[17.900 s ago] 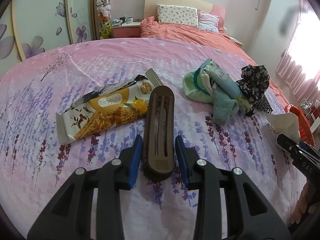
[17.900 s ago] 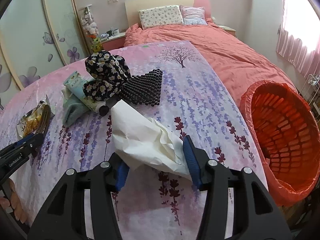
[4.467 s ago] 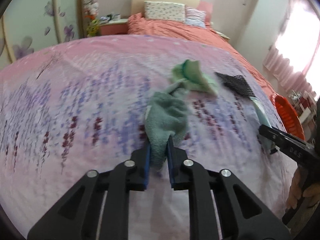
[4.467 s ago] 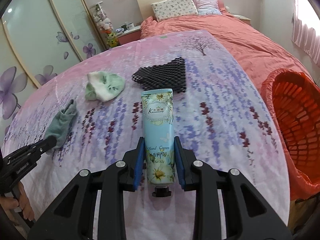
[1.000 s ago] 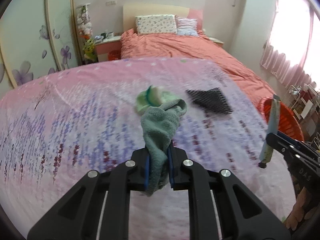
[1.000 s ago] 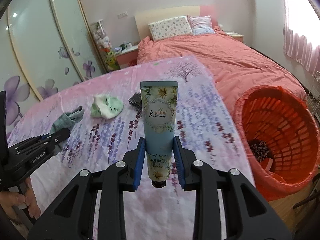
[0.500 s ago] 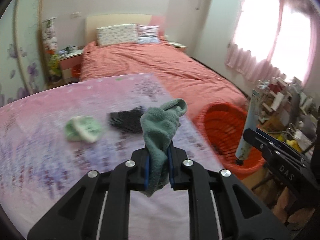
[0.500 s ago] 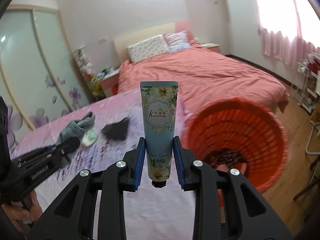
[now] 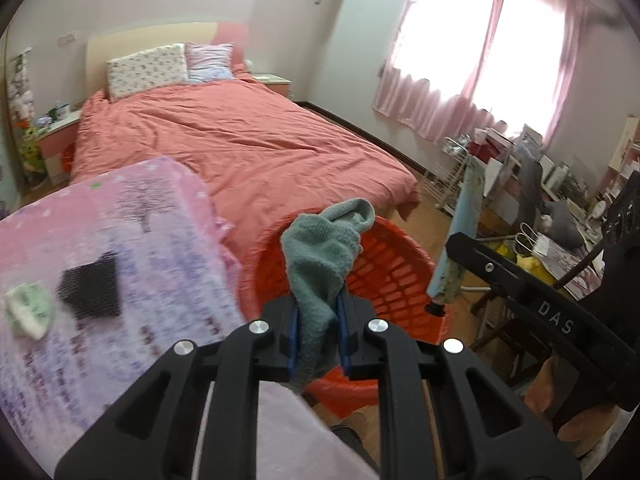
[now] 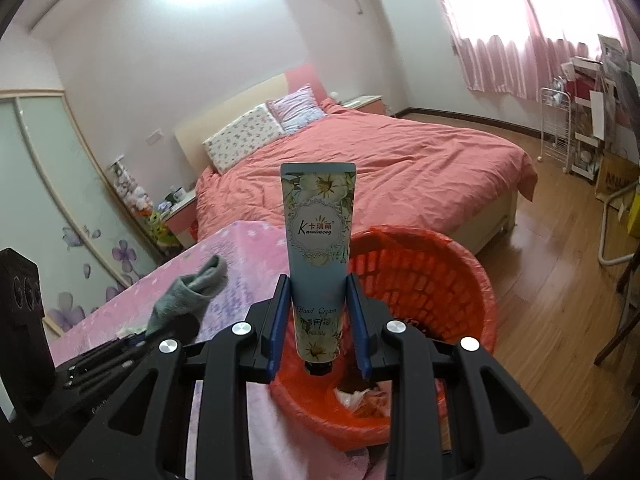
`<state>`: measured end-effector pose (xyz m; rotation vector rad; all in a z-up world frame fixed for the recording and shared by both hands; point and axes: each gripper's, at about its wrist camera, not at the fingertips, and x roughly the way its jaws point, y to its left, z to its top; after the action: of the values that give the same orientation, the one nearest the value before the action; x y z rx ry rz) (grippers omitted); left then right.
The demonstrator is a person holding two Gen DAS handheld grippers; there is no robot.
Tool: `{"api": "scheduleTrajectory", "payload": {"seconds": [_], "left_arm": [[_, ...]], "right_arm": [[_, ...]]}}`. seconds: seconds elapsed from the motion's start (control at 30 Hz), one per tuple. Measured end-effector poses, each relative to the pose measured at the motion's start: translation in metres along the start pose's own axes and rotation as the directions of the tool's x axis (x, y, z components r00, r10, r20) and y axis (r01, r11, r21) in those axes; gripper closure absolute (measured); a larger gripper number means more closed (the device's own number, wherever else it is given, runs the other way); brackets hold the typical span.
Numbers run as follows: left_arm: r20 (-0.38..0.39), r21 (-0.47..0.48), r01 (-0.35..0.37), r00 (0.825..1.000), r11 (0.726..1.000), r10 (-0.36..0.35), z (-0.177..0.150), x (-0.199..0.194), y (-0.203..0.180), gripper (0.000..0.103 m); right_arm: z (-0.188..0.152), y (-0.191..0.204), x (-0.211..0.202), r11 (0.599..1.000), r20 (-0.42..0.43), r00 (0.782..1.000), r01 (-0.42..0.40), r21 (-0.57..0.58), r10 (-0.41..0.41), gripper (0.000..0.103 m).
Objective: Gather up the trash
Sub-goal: 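Carry the green towel and blue tube to the orange basket and release both, then grasp the green cat-face cloth with the left gripper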
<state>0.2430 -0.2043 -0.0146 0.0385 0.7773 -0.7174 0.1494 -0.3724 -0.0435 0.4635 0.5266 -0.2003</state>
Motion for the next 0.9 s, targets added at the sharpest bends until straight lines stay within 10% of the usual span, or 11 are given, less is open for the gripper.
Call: {"api": "scheduleTrajectory", "payload": {"seconds": [0.2, 0.3, 0.53, 0.7, 0.9], "left_arm": [[-0.028, 0.035, -0.070, 0.997, 0.997, 0.071, 0.004, 0.034, -0.008, 0.047], [-0.034, 0.032, -0.104, 0.994, 0.994, 0.105, -0.002, 0.036, 0.004, 0.041], [-0.050, 0.012, -0.237, 0.970, 0.971, 0.237, -0.023, 0.021, 0.057, 0.028], [-0.054, -0.069, -0.373, 0.927, 0.925, 0.370, -0.034, -0.005, 0.122, 0.022], [-0.063, -0.177, -0.569, 0.821, 0.803, 0.568, -0.044, -0.039, 0.215, 0.021]], "right_arm": [[0.000, -0.029, 0.037, 0.996, -0.079, 0.997, 0.015, 0.087, -0.008, 0.069], [-0.009, -0.035, 0.037, 0.994, -0.083, 0.996, 0.040, 0.101, -0.032, 0.048], [-0.024, -0.028, 0.036, 0.995, -0.111, 0.991, 0.078, 0.067, -0.070, 0.042], [-0.035, -0.012, 0.039, 0.993, -0.116, 0.986, 0.117, -0.025, -0.119, 0.041], [-0.050, 0.012, 0.046, 0.984, -0.132, 0.982, 0.119, -0.132, -0.136, 0.040]]}}
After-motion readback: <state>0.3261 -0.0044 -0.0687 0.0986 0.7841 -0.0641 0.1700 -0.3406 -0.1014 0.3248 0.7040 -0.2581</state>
